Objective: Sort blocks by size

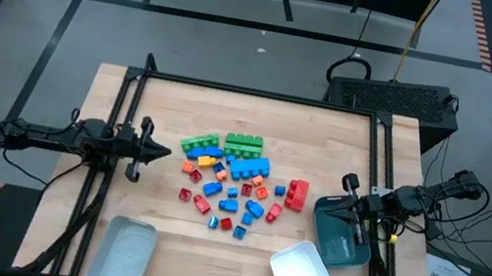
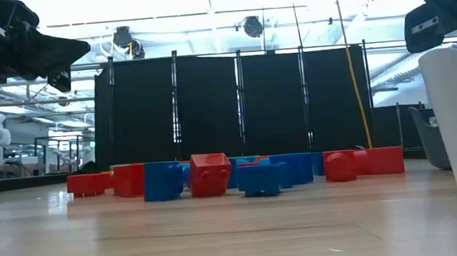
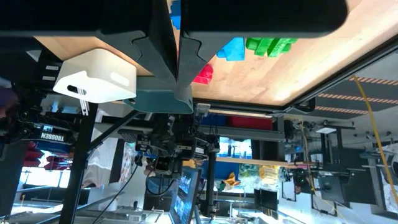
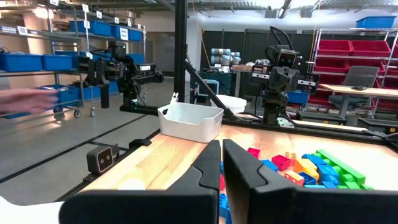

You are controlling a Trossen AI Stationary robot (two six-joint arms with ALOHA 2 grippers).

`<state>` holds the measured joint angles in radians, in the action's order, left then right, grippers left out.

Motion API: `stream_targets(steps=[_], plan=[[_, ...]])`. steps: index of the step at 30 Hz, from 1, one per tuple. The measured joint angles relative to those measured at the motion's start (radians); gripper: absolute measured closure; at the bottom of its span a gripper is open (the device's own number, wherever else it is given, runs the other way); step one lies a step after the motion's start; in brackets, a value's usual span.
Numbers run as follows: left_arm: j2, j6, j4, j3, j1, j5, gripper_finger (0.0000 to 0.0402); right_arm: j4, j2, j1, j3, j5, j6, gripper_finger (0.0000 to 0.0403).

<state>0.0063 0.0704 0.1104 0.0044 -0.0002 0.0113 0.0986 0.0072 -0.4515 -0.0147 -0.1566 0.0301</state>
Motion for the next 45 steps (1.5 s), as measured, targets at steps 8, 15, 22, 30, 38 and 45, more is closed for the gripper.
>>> stream_targets(steps=[8, 15, 22, 30, 38, 45], plan=[[0.0, 0.0, 0.0, 0.0, 0.0, 0.0, 0.0386, 0.0, 0.0, 0.0, 0.0, 0.0, 0.0, 0.0403], [0.0, -0.005, 0.004, 0.0, 0.0, 0.0, 0.0386, 0.001, 0.0, 0.0, 0.0, 0.0, -0.034, 0.0403], [0.0, -0.002, 0.018, 0.0, 0.0, 0.0, 0.0386, 0.025, 0.0, 0.0, 0.0, 0.0, -0.188, 0.0403], [0.0, -0.077, 0.056, 0.0, 0.0, 0.002, 0.0386, 0.125, 0.0, 0.0, 0.0, -0.001, -0.183, 0.0403], [0.0, -0.102, 0.07, 0.0, 0.0, 0.004, 0.0386, 0.131, 0.0, 0.0, 0.0, -0.026, -0.226, 0.0403], [0.0, -0.033, 0.202, 0.022, 0.001, 0.234, 0.0386, 0.201, 0.0, 0.0, 0.0, -0.027, -0.138, 0.0403]])
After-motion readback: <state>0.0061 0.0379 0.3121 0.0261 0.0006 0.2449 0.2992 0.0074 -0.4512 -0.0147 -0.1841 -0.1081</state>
